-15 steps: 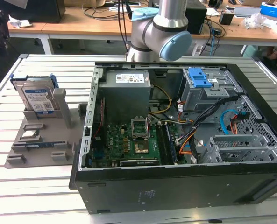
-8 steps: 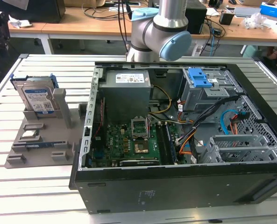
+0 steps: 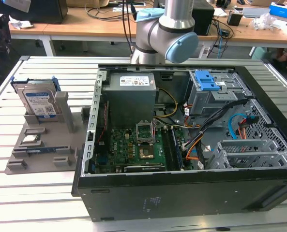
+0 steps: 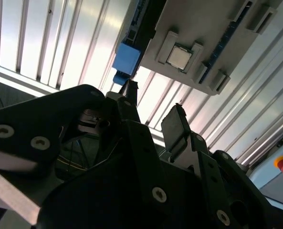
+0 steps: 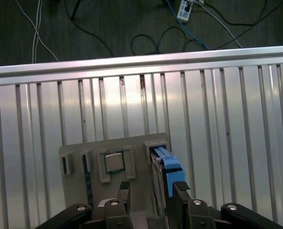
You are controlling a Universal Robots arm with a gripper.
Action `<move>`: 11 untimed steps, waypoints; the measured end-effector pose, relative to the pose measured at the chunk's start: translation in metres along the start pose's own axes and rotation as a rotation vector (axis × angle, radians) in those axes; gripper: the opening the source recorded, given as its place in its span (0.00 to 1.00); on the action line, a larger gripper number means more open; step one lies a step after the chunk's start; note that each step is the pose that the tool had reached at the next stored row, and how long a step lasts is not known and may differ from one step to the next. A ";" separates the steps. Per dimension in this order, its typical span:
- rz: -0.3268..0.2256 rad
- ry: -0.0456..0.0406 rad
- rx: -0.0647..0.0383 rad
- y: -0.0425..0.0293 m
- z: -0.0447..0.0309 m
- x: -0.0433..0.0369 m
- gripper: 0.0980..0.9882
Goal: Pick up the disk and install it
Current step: 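Pick up the disk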
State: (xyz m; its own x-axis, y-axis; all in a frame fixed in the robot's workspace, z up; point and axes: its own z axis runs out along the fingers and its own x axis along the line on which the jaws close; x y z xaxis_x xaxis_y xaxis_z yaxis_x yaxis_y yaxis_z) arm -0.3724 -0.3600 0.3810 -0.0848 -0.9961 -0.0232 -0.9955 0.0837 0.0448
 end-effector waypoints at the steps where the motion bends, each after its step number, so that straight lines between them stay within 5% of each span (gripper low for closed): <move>1: 0.000 0.0000 0.000 0.0000 0.0007 0.0000 0.43; 11: 0.000 -0.0001 0.000 -0.0002 0.0050 0.0001 0.43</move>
State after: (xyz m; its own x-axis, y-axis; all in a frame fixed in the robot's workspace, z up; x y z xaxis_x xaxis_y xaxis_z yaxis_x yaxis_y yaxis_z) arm -0.3724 -0.3600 0.3760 -0.0849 -0.9961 -0.0232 -0.9955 0.0838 0.0448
